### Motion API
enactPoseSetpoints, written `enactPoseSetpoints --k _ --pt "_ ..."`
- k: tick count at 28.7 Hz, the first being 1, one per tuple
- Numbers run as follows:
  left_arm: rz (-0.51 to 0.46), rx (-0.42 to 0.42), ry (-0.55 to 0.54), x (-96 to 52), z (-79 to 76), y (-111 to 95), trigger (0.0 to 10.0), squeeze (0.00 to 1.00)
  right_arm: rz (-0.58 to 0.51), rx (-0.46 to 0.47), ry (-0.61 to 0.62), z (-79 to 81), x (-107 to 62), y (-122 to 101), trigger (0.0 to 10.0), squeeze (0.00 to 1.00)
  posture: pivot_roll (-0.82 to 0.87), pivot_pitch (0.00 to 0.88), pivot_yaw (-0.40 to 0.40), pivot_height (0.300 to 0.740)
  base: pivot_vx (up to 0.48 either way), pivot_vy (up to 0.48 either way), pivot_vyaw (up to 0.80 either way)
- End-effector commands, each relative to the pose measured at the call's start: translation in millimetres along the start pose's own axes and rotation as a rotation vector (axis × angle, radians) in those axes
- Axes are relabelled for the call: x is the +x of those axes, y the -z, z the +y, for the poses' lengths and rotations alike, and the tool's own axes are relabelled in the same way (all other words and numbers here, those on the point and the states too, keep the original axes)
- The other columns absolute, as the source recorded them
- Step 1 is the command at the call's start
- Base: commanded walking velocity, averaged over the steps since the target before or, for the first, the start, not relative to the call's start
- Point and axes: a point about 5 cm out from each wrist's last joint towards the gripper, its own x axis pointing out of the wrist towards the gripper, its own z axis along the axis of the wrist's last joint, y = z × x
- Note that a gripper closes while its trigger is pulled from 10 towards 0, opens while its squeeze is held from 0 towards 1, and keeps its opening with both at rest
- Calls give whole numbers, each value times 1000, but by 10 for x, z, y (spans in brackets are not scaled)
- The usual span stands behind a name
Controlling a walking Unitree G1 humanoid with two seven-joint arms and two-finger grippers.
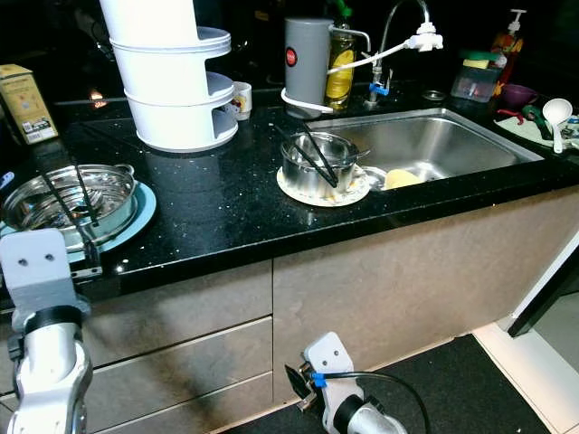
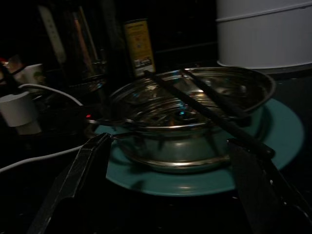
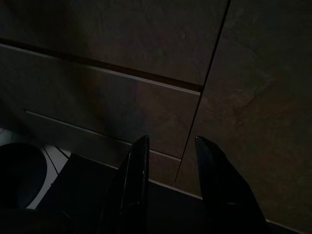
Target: Kitchen organization
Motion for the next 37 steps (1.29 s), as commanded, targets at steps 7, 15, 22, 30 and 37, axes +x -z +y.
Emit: enactPoseSetpoints --k 7,15,22,30,37 --pt "86 -28 71 -25 -142 128 10000 0 27 -8 -2 -16 4 46 10000 0 -39 68 -11 740 0 0 0" --pt "125 -40 110 -36 -200 172 10000 0 31 -10 2 -36 6 49 10000 0 -38 69 -13 740 0 0 0" --pt "96 -115 189 -6 -347 95 10000 0 31 -10 -3 -37 5 51 10000 0 -37 67 -18 740 0 0 0" --pt "-6 -168 168 68 -339 -79 10000 0 34 -13 -12 -28 -1 64 10000 0 -40 67 -16 740 0 0 0" --pt "-19 -132 114 58 -251 -58 10000 0 37 -9 -24 2 -7 80 10000 0 -38 67 -19 740 0 0 0"
